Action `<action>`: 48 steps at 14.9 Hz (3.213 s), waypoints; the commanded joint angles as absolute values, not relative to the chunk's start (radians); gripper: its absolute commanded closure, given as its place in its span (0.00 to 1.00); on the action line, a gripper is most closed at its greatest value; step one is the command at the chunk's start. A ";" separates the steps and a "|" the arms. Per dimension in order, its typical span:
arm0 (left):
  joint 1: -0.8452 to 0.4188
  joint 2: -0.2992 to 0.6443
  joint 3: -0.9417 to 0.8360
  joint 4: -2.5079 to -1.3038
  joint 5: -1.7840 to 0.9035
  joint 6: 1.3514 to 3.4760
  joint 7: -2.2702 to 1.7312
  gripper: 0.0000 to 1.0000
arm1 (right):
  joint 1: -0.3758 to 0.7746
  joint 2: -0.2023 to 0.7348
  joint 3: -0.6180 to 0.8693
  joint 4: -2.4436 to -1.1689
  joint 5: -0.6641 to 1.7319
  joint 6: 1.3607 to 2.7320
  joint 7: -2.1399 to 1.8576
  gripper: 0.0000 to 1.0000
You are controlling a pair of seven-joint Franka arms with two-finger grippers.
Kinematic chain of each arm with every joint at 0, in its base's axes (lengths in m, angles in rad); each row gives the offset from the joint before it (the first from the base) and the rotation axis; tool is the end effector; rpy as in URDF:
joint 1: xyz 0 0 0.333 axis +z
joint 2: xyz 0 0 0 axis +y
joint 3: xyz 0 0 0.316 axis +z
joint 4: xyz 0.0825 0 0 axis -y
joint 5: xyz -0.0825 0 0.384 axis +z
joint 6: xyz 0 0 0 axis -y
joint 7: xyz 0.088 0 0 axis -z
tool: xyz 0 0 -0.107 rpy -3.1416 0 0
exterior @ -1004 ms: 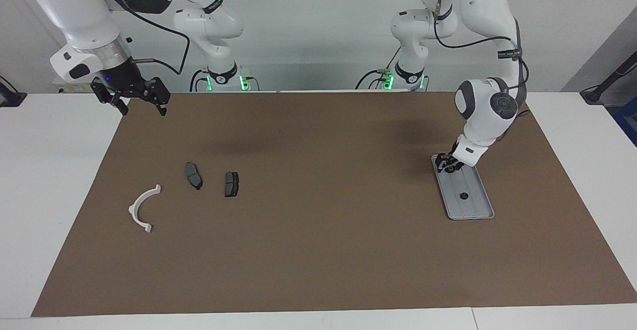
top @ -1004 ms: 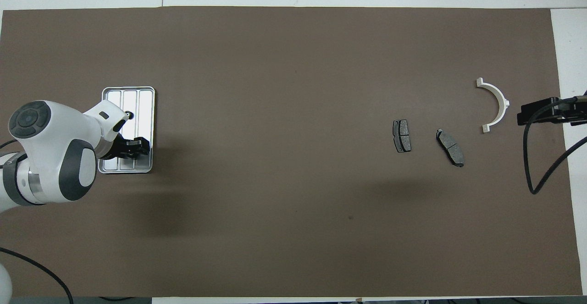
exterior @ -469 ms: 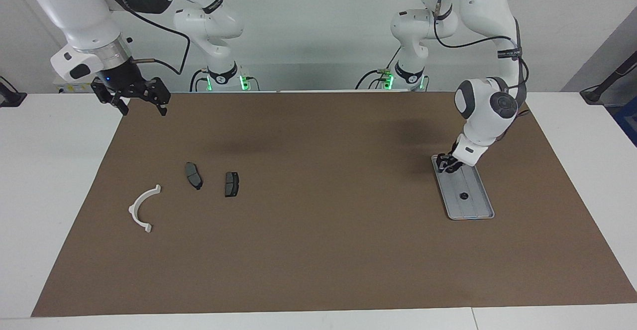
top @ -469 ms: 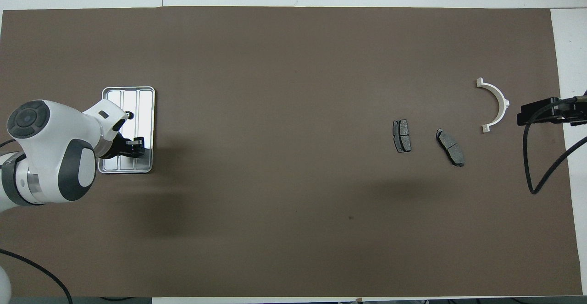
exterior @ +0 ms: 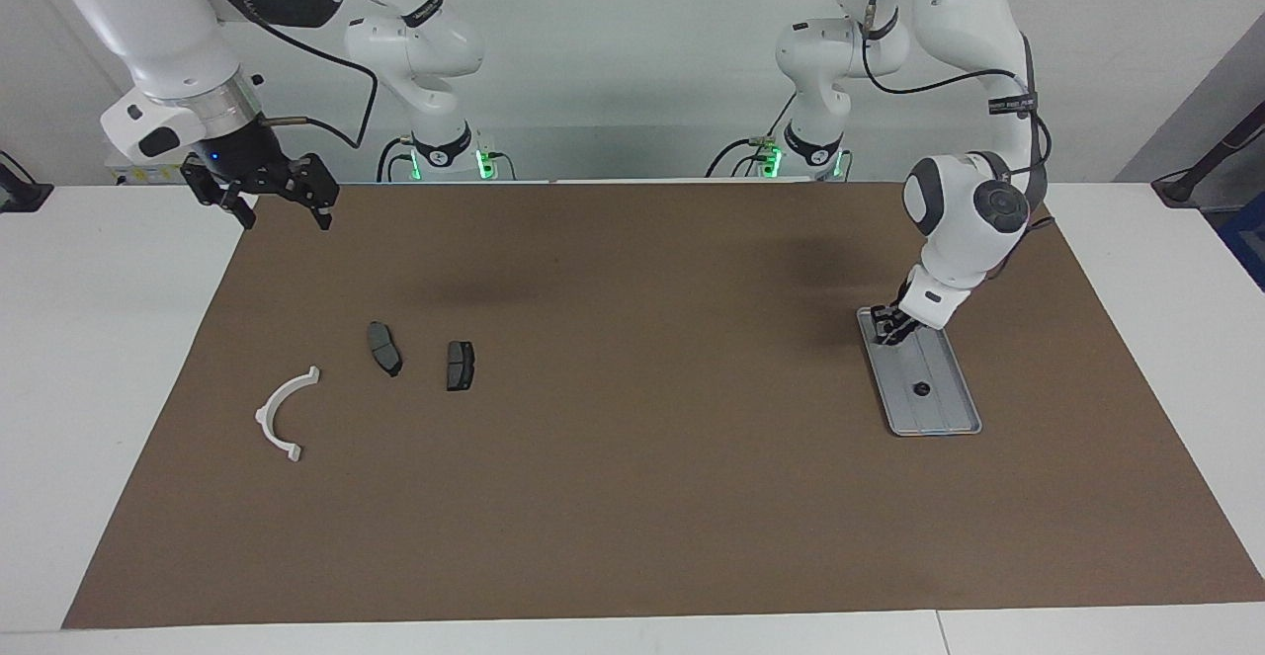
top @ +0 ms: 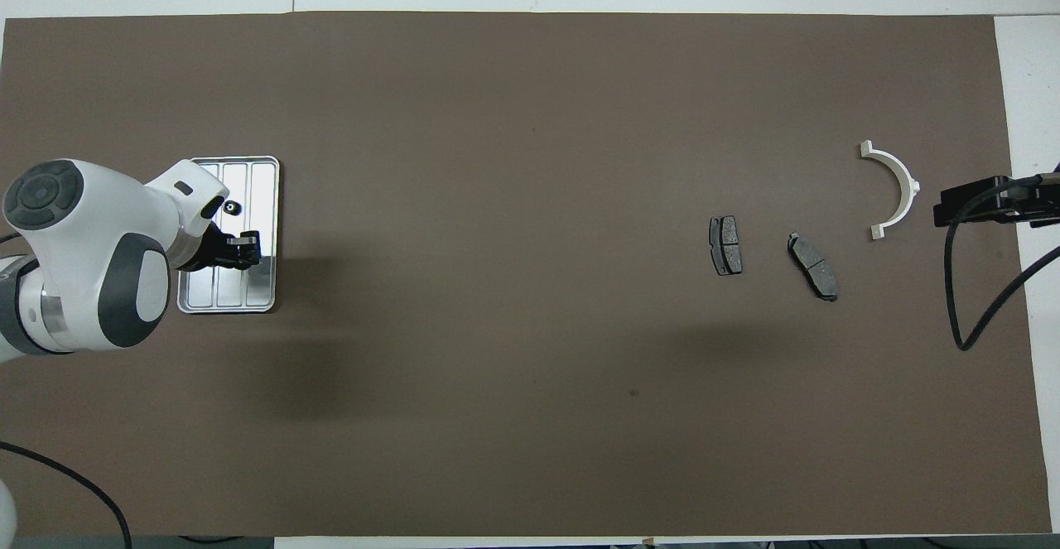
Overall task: Place bearing gear from tray to pile
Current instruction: 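Carry the gear to the table center and open the left gripper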
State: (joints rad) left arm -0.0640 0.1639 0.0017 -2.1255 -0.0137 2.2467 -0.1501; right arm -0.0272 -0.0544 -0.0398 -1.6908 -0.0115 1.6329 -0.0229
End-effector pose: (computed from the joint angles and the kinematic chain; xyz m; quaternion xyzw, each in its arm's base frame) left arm 0.5586 -0.0352 0.3299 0.9986 0.0483 -0.0218 0.0028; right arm 0.5401 -0.0380 0.6028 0.9998 -0.0216 -0.0020 0.0046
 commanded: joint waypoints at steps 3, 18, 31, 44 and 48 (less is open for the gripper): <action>-0.198 0.213 0.012 -1.984 -0.021 2.152 -0.386 0.94 | -0.044 -0.063 -0.034 -1.709 -0.006 1.663 -0.018 0.00; -0.678 0.529 0.017 -1.556 -0.069 2.080 -1.061 0.94 | -0.058 -0.060 -0.035 -1.744 -0.006 1.712 -0.021 0.00; -0.715 0.663 0.031 -1.445 -0.072 2.092 -1.183 0.90 | -0.058 0.047 -0.035 -1.740 -0.008 1.813 -0.034 0.00; -0.715 0.650 0.031 -1.493 -0.069 2.146 -1.216 0.21 | -0.058 0.132 -0.034 -1.753 -0.002 1.924 -0.032 0.00; -0.692 0.612 0.034 -1.494 -0.069 2.103 -1.209 0.22 | -0.045 0.218 -0.029 -1.703 -0.014 1.991 -0.032 0.00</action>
State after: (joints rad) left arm -0.7015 0.6589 0.0218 -1.4691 -0.0583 2.1305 -1.2070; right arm -0.0439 0.1629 -0.0364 -1.7383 -0.0111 1.9534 -0.0231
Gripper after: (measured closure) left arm 0.203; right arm 0.000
